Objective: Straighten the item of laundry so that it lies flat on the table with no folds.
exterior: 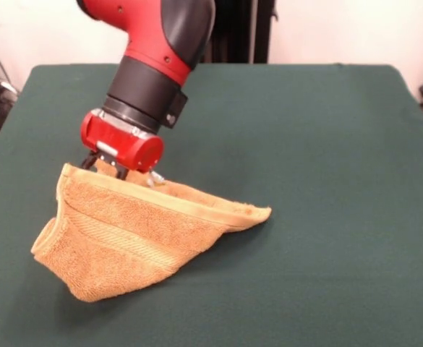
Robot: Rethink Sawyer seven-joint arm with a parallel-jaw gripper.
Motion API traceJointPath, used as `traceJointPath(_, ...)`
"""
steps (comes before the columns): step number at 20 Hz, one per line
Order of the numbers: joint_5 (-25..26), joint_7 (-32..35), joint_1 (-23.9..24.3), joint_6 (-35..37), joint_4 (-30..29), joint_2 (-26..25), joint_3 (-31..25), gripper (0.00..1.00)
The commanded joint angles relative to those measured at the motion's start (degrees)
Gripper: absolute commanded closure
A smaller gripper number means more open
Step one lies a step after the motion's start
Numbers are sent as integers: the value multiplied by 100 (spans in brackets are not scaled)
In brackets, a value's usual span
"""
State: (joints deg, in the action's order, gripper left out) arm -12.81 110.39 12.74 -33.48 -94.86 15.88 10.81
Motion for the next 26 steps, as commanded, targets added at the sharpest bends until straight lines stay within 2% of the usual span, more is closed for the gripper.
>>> traceJointPath(1,468,1829,185,-641,525,-662,-1320,0)
traceJointPath(7,592,1593,224,-1128,785,-868,-1305,0)
traceJointPath(10,217,1504,36,-1765,671,-773,-1091,0)
traceJointPath(11,242,1464,21,-1910,705,-735,-1061,0)
traceJointPath(14,113,1238,-53,-1663,636,-528,-996,0)
traceJointPath(16,-28,963,-134,-1293,540,-304,-868,0)
traceJointPath(19,295,535,-131,-528,702,-60,-757,0)
traceJointPath(21,218,194,-175,364,682,141,-644,0)
traceJointPath(23,-109,-281,-418,1466,672,341,-247,0)
traceJointPath(26,-72,-502,-658,3115,949,490,194,0)
